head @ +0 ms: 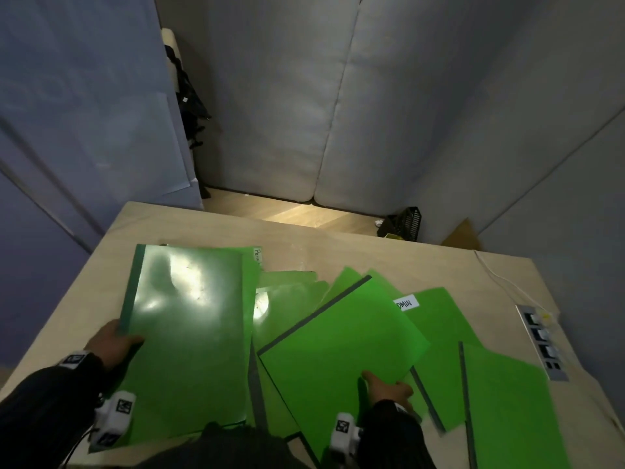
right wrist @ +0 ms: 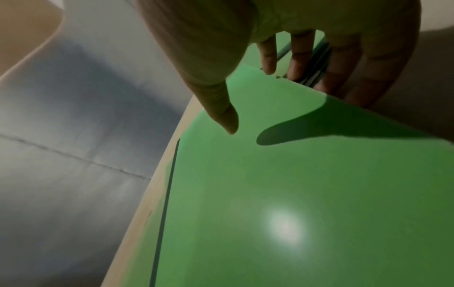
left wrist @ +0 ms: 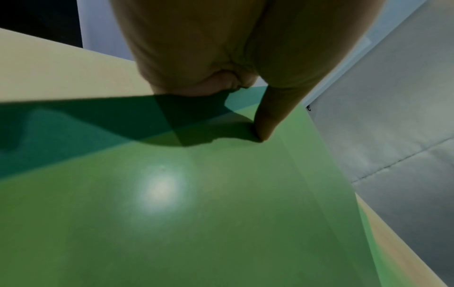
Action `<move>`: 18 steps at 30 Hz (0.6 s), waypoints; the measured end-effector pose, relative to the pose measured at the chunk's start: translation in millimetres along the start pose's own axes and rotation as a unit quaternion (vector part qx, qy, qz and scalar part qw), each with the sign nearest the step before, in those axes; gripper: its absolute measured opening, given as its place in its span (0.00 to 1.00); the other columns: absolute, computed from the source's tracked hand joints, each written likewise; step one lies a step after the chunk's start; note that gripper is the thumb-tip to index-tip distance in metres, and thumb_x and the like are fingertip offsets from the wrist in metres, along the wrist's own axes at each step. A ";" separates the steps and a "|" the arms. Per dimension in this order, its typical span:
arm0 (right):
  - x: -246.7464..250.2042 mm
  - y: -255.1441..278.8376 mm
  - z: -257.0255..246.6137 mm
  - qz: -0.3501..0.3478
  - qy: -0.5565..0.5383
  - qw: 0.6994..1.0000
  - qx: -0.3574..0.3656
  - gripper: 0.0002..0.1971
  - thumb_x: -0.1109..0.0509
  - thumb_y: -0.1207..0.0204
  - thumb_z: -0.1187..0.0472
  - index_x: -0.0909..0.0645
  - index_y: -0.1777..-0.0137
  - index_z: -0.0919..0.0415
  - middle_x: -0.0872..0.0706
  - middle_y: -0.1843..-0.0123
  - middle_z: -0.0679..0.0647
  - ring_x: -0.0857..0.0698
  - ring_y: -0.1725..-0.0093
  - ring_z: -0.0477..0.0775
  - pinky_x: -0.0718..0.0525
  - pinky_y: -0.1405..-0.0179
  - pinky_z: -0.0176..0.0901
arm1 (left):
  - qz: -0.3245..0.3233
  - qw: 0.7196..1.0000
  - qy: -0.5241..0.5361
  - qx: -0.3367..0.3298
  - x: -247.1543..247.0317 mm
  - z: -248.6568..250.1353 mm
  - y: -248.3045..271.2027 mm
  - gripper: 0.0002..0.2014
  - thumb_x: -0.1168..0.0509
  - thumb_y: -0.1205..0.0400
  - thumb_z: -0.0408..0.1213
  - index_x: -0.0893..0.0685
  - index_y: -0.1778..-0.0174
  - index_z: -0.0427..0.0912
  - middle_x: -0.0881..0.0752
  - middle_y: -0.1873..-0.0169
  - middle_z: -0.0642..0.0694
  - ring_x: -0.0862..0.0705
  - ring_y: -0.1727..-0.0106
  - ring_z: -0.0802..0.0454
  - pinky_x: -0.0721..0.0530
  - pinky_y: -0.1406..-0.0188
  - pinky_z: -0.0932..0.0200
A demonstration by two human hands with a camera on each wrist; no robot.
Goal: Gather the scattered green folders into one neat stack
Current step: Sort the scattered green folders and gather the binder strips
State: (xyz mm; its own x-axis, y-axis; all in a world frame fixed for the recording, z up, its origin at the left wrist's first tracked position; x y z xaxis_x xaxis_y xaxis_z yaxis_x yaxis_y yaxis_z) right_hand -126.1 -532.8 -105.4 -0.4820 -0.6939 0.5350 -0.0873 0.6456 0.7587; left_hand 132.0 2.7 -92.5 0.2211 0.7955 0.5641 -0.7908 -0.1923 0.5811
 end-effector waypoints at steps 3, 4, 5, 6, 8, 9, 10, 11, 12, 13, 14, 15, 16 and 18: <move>-12.6 -8.2 -5.7 -0.007 -0.013 1.000 0.021 0.42 0.17 0.37 0.55 0.31 0.26 0.69 0.21 0.32 0.71 0.18 0.38 0.76 0.18 0.34 0.68 | 0.002 1.000 0.002 0.011 -1.4 -4.1 -0.5 0.16 0.26 0.27 0.36 0.20 0.45 0.41 0.11 0.50 0.34 0.10 0.54 0.34 0.13 0.44 0.34; -9.6 -3.1 -13.7 -0.010 -0.017 0.999 0.037 0.37 0.20 0.30 0.58 0.29 0.25 0.73 0.22 0.28 0.72 0.20 0.33 0.75 0.22 0.28 0.64 | 0.002 1.000 0.005 0.015 -2.0 -4.1 -0.5 0.17 0.26 0.25 0.34 0.22 0.43 0.42 0.12 0.49 0.34 0.10 0.53 0.34 0.13 0.43 0.34; -1.0 -1.5 -24.3 0.000 -0.023 0.998 0.062 0.29 0.25 0.24 0.61 0.27 0.27 0.77 0.23 0.26 0.72 0.21 0.32 0.72 0.24 0.29 0.62 | -0.001 1.000 0.009 0.022 -2.8 -4.7 -0.7 0.20 0.27 0.25 0.34 0.24 0.39 0.42 0.12 0.47 0.33 0.11 0.52 0.34 0.14 0.42 0.34; 9.9 -1.6 -36.5 0.012 -0.039 0.995 0.095 0.21 0.29 0.20 0.65 0.25 0.33 0.79 0.22 0.27 0.74 0.20 0.37 0.70 0.23 0.34 0.60 | -0.002 1.000 0.012 0.025 -3.6 -5.3 -1.5 0.23 0.26 0.25 0.33 0.26 0.35 0.42 0.13 0.45 0.33 0.11 0.52 0.33 0.14 0.42 0.34; 35.5 -6.6 -60.5 0.015 -0.106 0.982 0.156 0.12 0.34 0.17 0.68 0.24 0.39 0.75 0.20 0.33 0.73 0.20 0.51 0.64 0.20 0.47 0.60 | -0.002 1.000 0.016 0.018 -5.2 -5.9 -3.3 0.27 0.26 0.25 0.33 0.28 0.31 0.43 0.13 0.44 0.32 0.11 0.52 0.33 0.14 0.42 0.34; 41.8 -8.2 -71.4 -0.007 -0.149 0.973 0.178 0.11 0.36 0.16 0.67 0.24 0.37 0.71 0.19 0.33 0.70 0.19 0.53 0.62 0.18 0.51 0.57 | 0.001 1.000 0.014 0.016 -5.6 -4.4 -1.4 0.28 0.26 0.25 0.32 0.28 0.30 0.44 0.13 0.44 0.32 0.11 0.52 0.33 0.14 0.42 0.34; 45.0 -5.5 -82.9 -0.029 -0.180 0.964 0.194 0.12 0.37 0.15 0.68 0.24 0.34 0.67 0.20 0.32 0.67 0.17 0.50 0.62 0.19 0.50 0.53 | 0.002 1.000 0.016 0.012 -6.1 -4.3 -1.2 0.29 0.26 0.26 0.32 0.28 0.30 0.45 0.13 0.45 0.32 0.11 0.52 0.33 0.13 0.42 0.35; 45.8 -3.3 -92.7 -0.032 -0.189 0.959 0.210 0.11 0.38 0.15 0.69 0.24 0.34 0.64 0.22 0.28 0.67 0.17 0.40 0.64 0.22 0.44 0.50 | 0.002 1.000 0.018 0.011 -7.5 -5.4 -2.8 0.29 0.26 0.26 0.31 0.28 0.30 0.45 0.13 0.46 0.33 0.11 0.52 0.33 0.13 0.43 0.35; 44.6 2.9 -102.1 -0.033 -0.197 0.954 0.222 0.11 0.39 0.14 0.70 0.24 0.34 0.65 0.25 0.24 0.68 0.20 0.31 0.66 0.26 0.39 0.48 | 0.002 1.000 0.028 0.014 -8.9 -8.0 -5.7 0.28 0.27 0.26 0.31 0.28 0.31 0.46 0.13 0.47 0.33 0.11 0.53 0.33 0.13 0.44 0.34; 39.5 9.6 -111.9 -0.036 -0.197 0.951 0.236 0.12 0.39 0.14 0.71 0.22 0.34 0.68 0.26 0.23 0.70 0.24 0.26 0.68 0.28 0.34 0.48 | -0.002 0.999 0.042 0.015 -10.4 -8.8 -6.7 0.27 0.28 0.26 0.31 0.28 0.33 0.47 0.12 0.49 0.33 0.10 0.54 0.33 0.12 0.46 0.33; 27.4 23.9 -122.2 -0.050 -0.196 0.946 0.255 0.10 0.39 0.14 0.71 0.21 0.36 0.68 0.24 0.27 0.71 0.23 0.27 0.69 0.26 0.32 0.52 | -0.009 0.998 0.059 0.016 -13.6 -9.8 -9.1 0.25 0.29 0.26 0.31 0.27 0.33 0.47 0.12 0.50 0.32 0.10 0.55 0.31 0.12 0.47 0.31; 7.6 38.4 -128.8 -0.075 -0.177 0.943 0.270 0.08 0.38 0.14 0.70 0.21 0.40 0.68 0.20 0.32 0.70 0.19 0.33 0.69 0.22 0.34 0.54 | -0.014 0.997 0.069 0.022 -16.4 -12.2 -12.1 0.24 0.31 0.24 0.31 0.27 0.33 0.46 0.12 0.51 0.30 0.10 0.55 0.30 0.12 0.49 0.29; -18.0 54.8 -132.6 -0.106 -0.140 0.942 0.284 0.08 0.37 0.15 0.69 0.22 0.39 0.68 0.19 0.34 0.69 0.18 0.38 0.67 0.20 0.37 0.55 | -0.021 0.996 0.082 0.026 -19.6 -6.1 -7.0 0.21 0.34 0.22 0.30 0.26 0.33 0.43 0.12 0.51 0.28 0.10 0.55 0.29 0.13 0.48 0.27; -84.4 65.2 -122.2 -0.163 -0.042 0.944 0.283 0.24 0.35 0.16 0.68 0.32 0.21 0.69 0.22 0.26 0.67 0.21 0.31 0.65 0.23 0.31 0.54 | -0.039 0.991 0.125 0.025 -26.1 1.7 -3.1 0.14 0.38 0.18 0.33 0.22 0.38 0.32 0.14 0.52 0.22 0.11 0.55 0.29 0.15 0.45 0.26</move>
State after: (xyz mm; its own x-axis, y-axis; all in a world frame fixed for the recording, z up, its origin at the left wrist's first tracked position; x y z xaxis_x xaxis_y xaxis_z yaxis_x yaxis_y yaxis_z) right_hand 15.4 -471.2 -55.6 -0.4146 -0.8726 0.2581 -0.6832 0.4859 0.5451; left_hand 129.6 -18.4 -108.0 0.1270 0.9250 0.3580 -0.7468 -0.1483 0.6483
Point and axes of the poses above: each hand's wrist, its own y-axis away from the middle knuckle, its own x-axis out of the back of the hand, z = x × y, the point moved 9 cm from there along -y, towards the middle knuckle
